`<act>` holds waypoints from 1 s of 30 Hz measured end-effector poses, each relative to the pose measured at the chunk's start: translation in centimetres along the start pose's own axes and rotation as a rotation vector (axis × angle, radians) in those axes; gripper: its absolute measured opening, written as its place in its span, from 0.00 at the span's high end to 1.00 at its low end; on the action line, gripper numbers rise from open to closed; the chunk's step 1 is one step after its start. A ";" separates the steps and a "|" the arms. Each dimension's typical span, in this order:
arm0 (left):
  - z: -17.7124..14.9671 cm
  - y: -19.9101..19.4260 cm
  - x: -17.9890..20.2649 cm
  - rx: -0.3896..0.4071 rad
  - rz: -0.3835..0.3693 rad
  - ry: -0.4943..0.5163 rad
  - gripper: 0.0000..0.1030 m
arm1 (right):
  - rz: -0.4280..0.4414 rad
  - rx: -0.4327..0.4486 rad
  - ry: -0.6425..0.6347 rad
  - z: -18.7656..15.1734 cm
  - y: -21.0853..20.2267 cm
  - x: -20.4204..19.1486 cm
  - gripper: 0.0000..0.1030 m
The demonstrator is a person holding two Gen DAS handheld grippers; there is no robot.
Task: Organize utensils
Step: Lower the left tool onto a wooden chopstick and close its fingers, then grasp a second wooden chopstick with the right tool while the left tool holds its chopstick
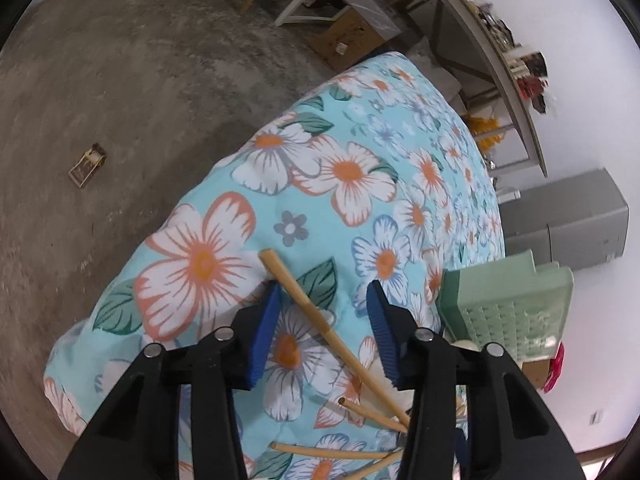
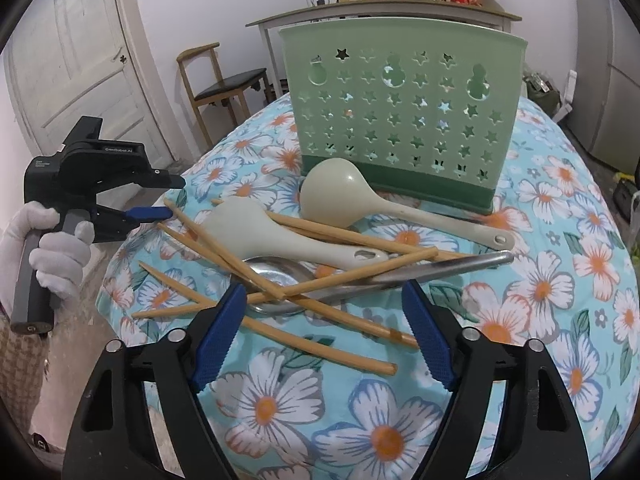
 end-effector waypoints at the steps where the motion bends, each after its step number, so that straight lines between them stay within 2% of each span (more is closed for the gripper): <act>1: 0.0 0.0 0.0 0.005 0.004 -0.005 0.59 | 0.002 0.002 0.003 0.0 -0.1 0.1 0.30; 4: 0.0 -0.2 -0.4 0.020 0.004 -0.044 0.63 | 0.004 0.015 0.008 0.0 -0.5 0.3 0.32; 9: 0.2 -0.4 -1.5 0.042 -0.017 -0.129 0.79 | 0.007 0.032 0.018 -0.4 -1.8 0.8 0.34; 14: 0.2 -1.2 -2.3 0.083 -0.135 -0.221 0.90 | -0.005 0.052 0.037 -0.8 -3.3 1.8 0.41; 20: 0.4 -3.0 -1.4 0.150 -0.220 -0.186 0.96 | -0.018 0.051 0.034 -0.9 -3.9 2.3 0.51; 26: -0.4 -2.7 -1.7 0.090 -0.254 -0.203 0.97 | -0.033 0.054 0.012 -0.3 -4.1 1.7 0.52; 28: -1.1 -3.0 -1.3 0.087 -0.251 -0.170 0.97 | -0.030 0.051 -0.013 -0.4 -4.0 1.0 0.51; 30: -2.0 -3.8 -0.2 0.078 -0.257 -0.095 0.96 | -0.023 0.038 -0.025 -0.5 -3.8 0.6 0.50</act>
Point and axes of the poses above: each gripper's, at about its wrist camera, not at the fingertips, and y roughly the way its jaws point, x to its right, z to its top, the point moved 5 cm from there along y, roughly the way its jaws point, and after that the axes turned 5 degrees about y, right-handed, at the moved point
